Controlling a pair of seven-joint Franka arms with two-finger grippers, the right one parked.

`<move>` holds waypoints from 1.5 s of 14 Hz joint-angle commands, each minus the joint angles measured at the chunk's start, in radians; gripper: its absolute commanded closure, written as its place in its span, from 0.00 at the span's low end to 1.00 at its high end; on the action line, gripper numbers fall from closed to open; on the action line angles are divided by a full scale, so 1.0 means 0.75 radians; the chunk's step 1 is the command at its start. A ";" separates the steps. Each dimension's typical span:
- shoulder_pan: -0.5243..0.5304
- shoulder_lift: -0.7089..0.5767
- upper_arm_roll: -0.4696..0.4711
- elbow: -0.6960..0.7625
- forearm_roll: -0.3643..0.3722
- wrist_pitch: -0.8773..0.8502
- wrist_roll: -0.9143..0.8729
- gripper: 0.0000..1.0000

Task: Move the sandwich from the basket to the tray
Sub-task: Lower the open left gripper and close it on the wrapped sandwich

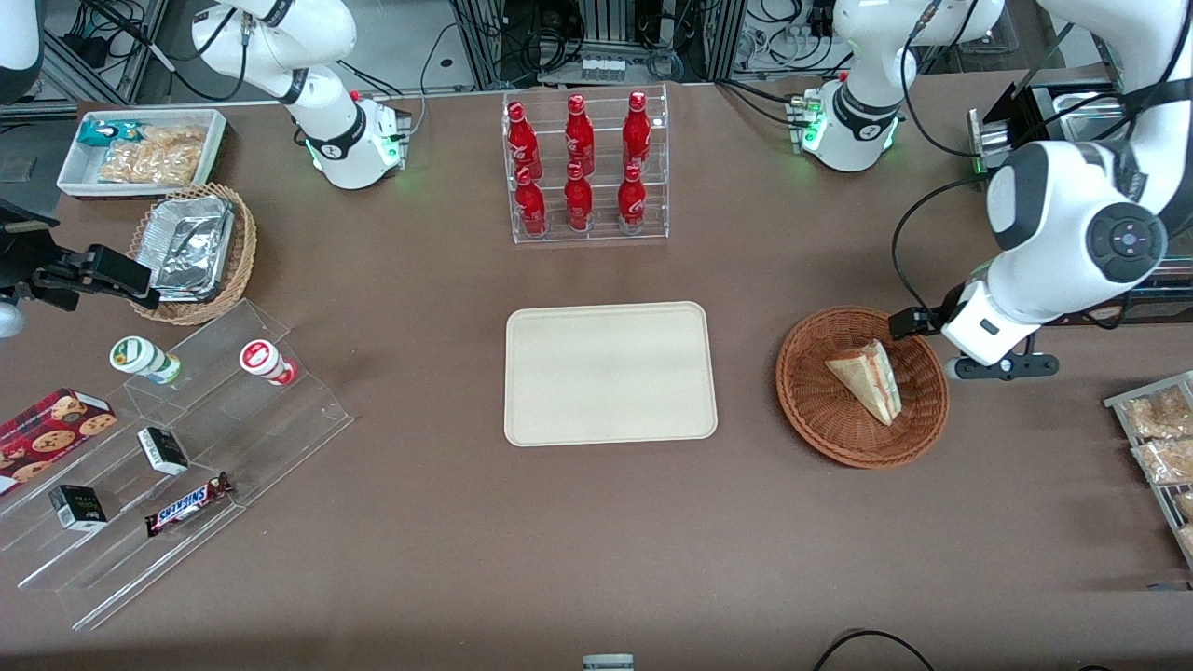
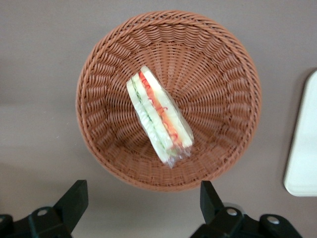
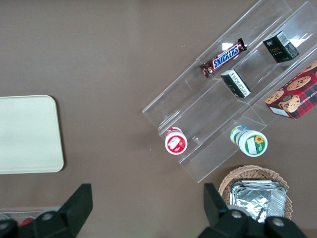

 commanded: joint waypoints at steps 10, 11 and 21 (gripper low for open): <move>-0.077 0.045 -0.002 -0.262 -0.002 0.494 -0.941 0.00; -0.077 0.059 -0.002 -0.288 -0.004 0.559 -0.983 0.00; -0.075 0.151 -0.002 -0.324 -0.002 0.695 -1.102 0.93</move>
